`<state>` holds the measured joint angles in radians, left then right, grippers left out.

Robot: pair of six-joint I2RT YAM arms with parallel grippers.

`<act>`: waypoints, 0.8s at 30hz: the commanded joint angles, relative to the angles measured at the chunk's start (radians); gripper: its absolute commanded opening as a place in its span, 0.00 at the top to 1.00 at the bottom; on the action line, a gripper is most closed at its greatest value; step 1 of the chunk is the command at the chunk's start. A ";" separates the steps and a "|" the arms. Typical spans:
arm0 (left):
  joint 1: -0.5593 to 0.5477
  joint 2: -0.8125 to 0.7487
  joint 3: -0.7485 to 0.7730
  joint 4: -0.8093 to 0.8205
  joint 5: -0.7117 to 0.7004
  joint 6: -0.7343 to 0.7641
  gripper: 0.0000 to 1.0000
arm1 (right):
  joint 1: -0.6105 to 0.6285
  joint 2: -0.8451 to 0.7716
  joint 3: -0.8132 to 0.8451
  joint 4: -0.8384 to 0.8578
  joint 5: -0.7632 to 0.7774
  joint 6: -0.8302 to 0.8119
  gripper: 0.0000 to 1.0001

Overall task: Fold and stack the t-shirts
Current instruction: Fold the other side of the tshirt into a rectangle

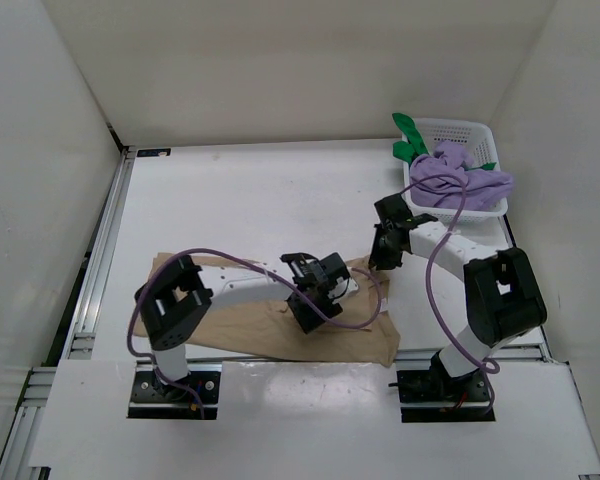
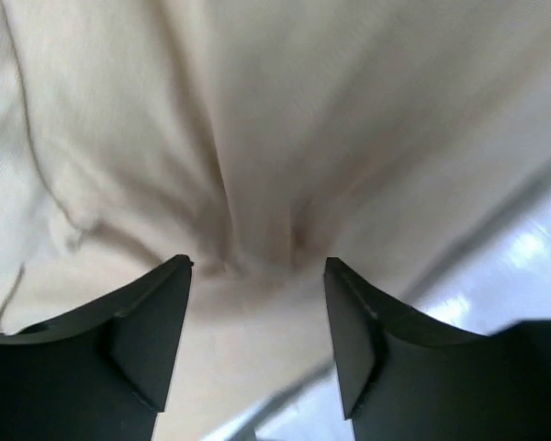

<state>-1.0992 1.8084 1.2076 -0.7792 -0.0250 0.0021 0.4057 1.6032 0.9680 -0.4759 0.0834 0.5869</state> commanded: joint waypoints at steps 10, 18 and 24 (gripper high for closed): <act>0.708 -0.444 -0.135 -0.088 -0.068 -0.002 0.31 | 0.053 -0.160 0.081 -0.144 0.055 0.037 0.72; 1.353 -0.416 -0.114 -0.083 0.063 -0.002 0.35 | 0.143 -0.097 0.069 -0.144 0.036 0.047 0.74; 1.487 -0.249 -0.020 -0.106 0.195 -0.002 0.30 | 0.185 -0.146 0.002 -0.135 0.036 0.038 0.74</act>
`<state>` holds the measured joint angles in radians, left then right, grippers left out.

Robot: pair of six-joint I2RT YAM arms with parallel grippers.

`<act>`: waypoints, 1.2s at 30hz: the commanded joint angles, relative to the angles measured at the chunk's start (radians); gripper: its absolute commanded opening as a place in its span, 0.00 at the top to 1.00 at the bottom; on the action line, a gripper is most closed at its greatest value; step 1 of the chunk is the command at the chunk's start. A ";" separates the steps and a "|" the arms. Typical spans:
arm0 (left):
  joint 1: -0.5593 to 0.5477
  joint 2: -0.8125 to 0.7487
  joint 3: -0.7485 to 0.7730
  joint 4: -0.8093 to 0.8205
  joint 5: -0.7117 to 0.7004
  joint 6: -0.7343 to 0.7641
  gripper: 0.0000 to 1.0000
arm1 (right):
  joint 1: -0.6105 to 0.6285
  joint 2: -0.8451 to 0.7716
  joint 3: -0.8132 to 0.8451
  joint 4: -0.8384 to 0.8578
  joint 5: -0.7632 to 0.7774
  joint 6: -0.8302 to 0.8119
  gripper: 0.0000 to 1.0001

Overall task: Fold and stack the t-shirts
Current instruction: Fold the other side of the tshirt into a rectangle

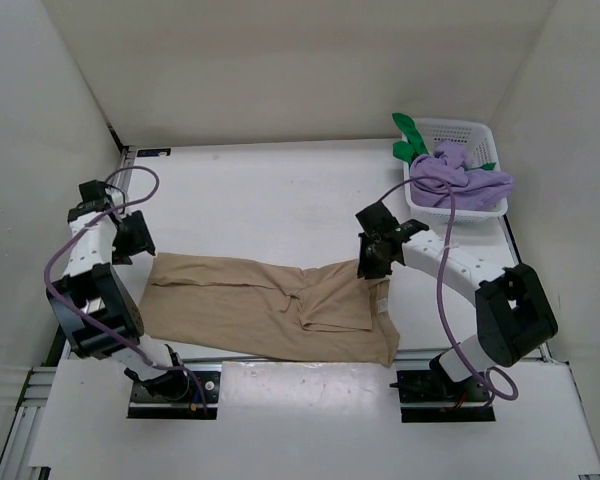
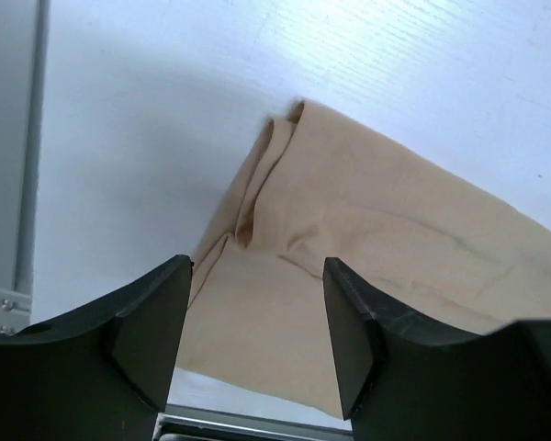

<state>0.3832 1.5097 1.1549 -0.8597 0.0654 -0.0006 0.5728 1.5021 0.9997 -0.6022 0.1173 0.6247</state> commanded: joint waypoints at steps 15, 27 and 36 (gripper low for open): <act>0.005 0.280 0.095 -0.101 0.010 0.001 0.47 | 0.018 -0.132 -0.141 -0.036 -0.007 0.018 0.74; 0.005 0.248 0.011 -0.058 -0.050 0.001 0.90 | 0.018 -0.143 -0.203 -0.047 -0.017 0.036 0.74; 0.005 0.178 0.011 -0.038 -0.050 0.001 0.88 | 0.048 -0.197 -0.259 -0.016 -0.126 0.009 0.73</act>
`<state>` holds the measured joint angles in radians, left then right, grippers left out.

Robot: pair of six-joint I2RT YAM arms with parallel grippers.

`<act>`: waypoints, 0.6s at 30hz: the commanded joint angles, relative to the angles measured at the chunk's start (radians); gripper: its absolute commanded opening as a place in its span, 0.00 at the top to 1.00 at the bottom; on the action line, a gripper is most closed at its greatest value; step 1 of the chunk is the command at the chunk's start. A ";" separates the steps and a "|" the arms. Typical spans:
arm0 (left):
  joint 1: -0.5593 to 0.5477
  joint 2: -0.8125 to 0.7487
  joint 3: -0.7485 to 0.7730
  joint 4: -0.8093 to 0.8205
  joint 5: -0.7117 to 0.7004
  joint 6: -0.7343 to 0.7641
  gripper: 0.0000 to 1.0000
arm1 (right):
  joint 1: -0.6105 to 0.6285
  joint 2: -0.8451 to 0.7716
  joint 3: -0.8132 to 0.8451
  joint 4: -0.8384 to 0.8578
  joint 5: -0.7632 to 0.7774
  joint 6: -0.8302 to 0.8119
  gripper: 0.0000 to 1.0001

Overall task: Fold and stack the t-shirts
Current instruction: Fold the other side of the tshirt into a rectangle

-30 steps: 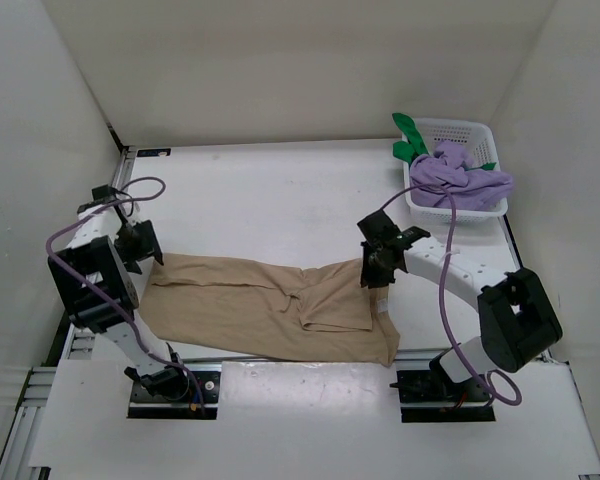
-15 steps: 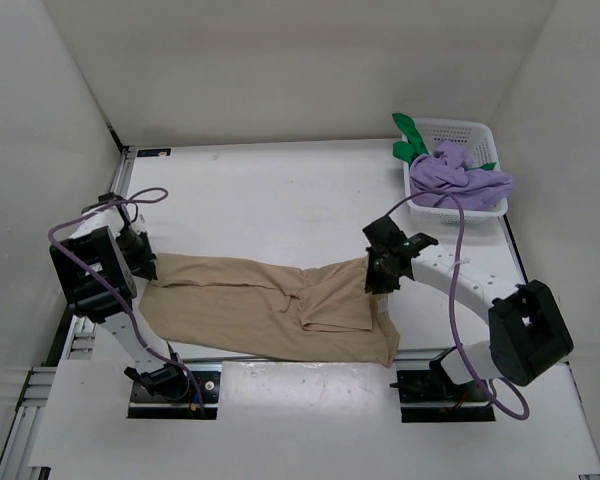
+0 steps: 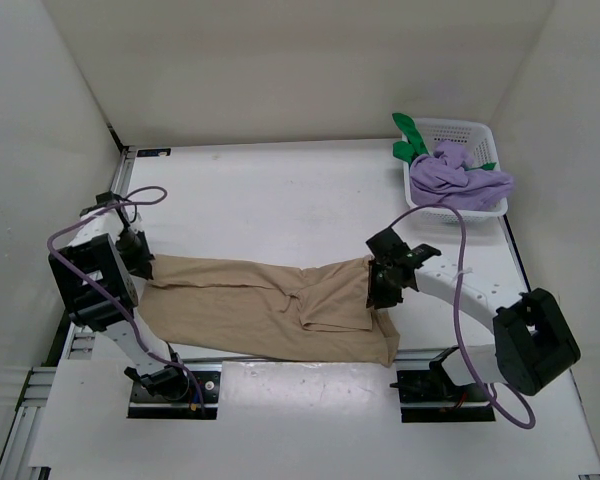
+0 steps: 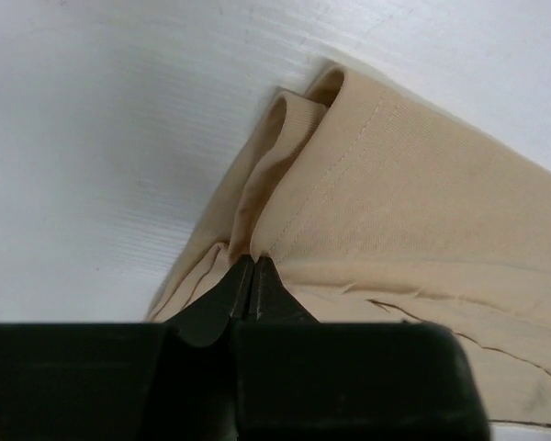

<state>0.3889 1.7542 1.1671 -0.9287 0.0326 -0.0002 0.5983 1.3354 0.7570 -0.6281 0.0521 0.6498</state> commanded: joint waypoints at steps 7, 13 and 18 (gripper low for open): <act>-0.001 -0.079 -0.044 0.042 -0.017 0.000 0.87 | 0.032 -0.030 -0.074 0.010 -0.103 -0.016 0.65; -0.001 -0.088 -0.044 0.042 -0.017 0.000 0.87 | 0.032 0.016 -0.085 0.019 -0.126 -0.016 0.63; -0.001 -0.088 -0.044 0.042 -0.026 0.000 0.86 | 0.032 0.016 -0.096 0.051 -0.135 -0.026 0.77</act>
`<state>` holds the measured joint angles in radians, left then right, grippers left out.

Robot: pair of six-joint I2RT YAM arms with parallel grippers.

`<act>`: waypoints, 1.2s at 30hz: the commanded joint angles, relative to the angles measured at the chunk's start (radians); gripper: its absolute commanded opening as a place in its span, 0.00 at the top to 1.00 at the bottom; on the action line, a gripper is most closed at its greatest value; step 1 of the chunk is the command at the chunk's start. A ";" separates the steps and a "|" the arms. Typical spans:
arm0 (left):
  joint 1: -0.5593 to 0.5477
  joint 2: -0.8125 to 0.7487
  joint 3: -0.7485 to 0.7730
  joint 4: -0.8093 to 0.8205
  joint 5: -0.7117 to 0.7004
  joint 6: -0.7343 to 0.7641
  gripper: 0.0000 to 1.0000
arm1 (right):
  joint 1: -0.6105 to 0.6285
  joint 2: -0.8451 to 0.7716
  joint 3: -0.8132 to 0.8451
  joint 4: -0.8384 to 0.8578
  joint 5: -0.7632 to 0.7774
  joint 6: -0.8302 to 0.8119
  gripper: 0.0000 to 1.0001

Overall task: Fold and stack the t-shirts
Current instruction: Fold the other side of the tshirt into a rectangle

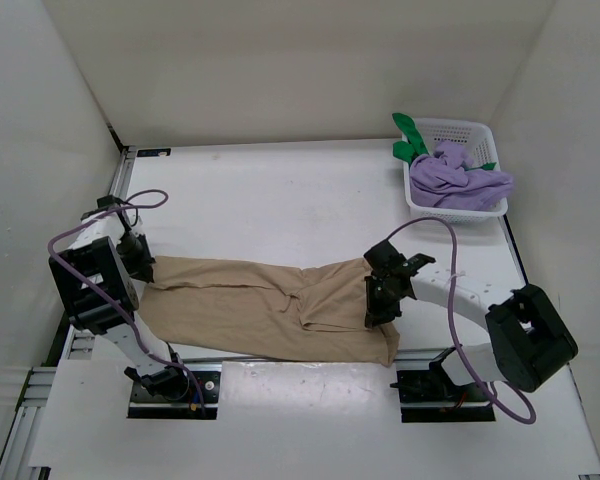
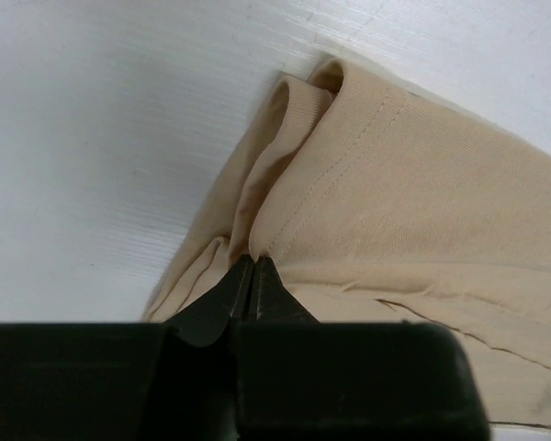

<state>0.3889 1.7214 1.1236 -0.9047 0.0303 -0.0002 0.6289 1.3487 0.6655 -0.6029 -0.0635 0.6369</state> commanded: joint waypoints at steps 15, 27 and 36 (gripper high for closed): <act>0.030 -0.045 0.073 0.027 -0.099 0.000 0.90 | -0.031 -0.146 0.075 -0.146 0.036 -0.023 1.00; 0.030 -0.003 0.073 0.056 -0.153 0.000 0.90 | -0.049 -0.169 0.023 -0.150 -0.021 -0.043 1.00; 0.019 0.007 0.022 0.066 -0.171 0.000 0.71 | -0.074 -0.057 0.012 -0.061 -0.048 -0.086 1.00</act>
<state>0.4099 1.7485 1.1599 -0.8627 -0.1093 -0.0002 0.5583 1.2694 0.6712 -0.6971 -0.0898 0.5781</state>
